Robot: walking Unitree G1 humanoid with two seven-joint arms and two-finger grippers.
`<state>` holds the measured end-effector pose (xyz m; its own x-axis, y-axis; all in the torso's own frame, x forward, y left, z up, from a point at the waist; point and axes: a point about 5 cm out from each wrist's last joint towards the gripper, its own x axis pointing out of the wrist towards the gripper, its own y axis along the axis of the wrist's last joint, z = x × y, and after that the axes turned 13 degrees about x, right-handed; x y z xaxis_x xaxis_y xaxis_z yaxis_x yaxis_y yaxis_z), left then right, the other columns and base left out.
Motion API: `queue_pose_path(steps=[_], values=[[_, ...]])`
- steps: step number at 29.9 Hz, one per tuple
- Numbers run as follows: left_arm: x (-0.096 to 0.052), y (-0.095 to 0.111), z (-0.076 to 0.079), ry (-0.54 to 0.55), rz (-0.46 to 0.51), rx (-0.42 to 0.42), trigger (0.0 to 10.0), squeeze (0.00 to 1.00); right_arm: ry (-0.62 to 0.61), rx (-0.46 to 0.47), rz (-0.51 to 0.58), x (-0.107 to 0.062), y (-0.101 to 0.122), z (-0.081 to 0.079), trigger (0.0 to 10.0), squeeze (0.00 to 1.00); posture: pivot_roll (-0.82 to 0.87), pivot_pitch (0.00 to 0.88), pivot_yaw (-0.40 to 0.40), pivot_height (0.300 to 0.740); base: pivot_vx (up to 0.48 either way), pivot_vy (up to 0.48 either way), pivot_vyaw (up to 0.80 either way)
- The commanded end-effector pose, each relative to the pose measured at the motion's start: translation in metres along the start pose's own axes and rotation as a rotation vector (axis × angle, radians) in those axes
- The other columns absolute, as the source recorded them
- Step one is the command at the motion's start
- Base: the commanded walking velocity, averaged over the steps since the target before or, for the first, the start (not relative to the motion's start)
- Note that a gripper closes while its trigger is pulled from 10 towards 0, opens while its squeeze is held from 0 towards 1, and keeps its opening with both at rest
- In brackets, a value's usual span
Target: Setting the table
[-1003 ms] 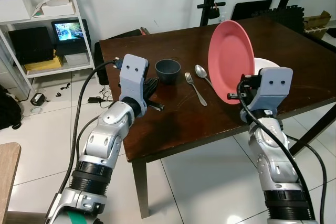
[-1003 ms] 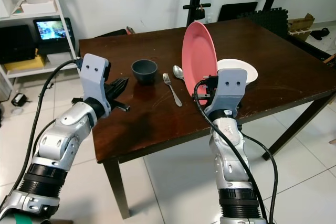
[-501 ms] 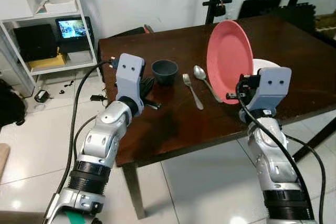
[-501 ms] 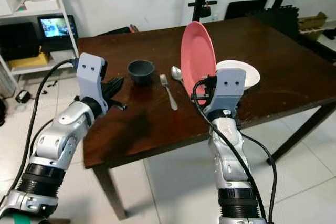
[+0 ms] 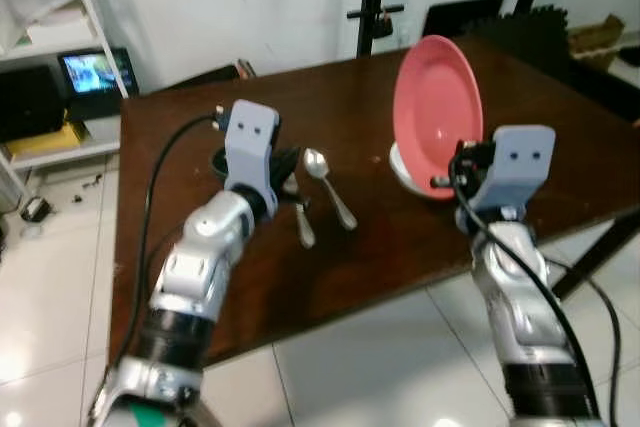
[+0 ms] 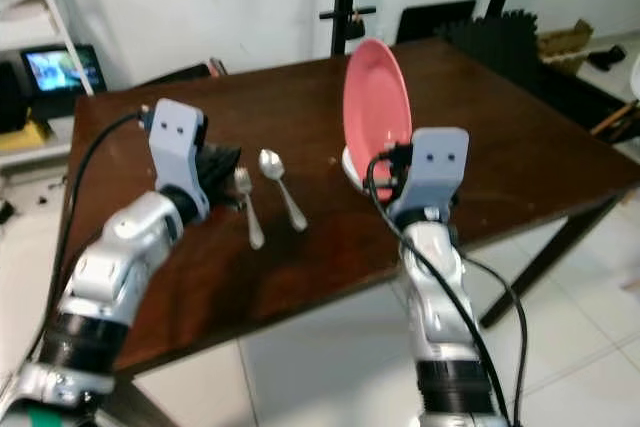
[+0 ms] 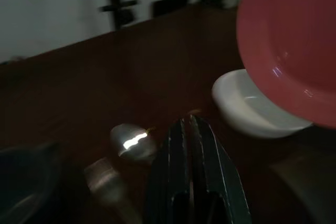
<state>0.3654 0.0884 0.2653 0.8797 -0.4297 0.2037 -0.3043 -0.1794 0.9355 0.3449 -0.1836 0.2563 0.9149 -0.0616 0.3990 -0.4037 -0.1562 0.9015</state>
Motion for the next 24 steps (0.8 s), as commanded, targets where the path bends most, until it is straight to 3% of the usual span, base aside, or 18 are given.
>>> queue_pose_path(steps=[1, 15, 24], values=[[-0.0024, -0.0057, -0.0037, 0.011, -0.023, 0.003, 10.0, 0.0, 0.01, 0.008, 0.015, -0.0005, 0.002, -0.0039, 10.0, 0.0, -0.05, 0.143, 0.089, 0.74, 0.315, -0.3, 0.0], [-0.0017, -0.0065, -0.0042, 0.017, -0.028, -0.013, 10.0, 0.0, 0.013, 0.009, 0.013, -0.0013, 0.0012, -0.0045, 10.0, 0.0, -0.05, 0.138, 0.088, 0.74, 0.318, -0.222, 0.0], [-0.0014, -0.0061, -0.0076, 0.04, -0.03, -0.041, 10.0, 0.0, 0.015, 0.01, 0.012, -0.0014, 0.0006, -0.005, 10.0, 0.0, -0.05, 0.133, 0.088, 0.74, 0.0, 0.0, 0.0]])
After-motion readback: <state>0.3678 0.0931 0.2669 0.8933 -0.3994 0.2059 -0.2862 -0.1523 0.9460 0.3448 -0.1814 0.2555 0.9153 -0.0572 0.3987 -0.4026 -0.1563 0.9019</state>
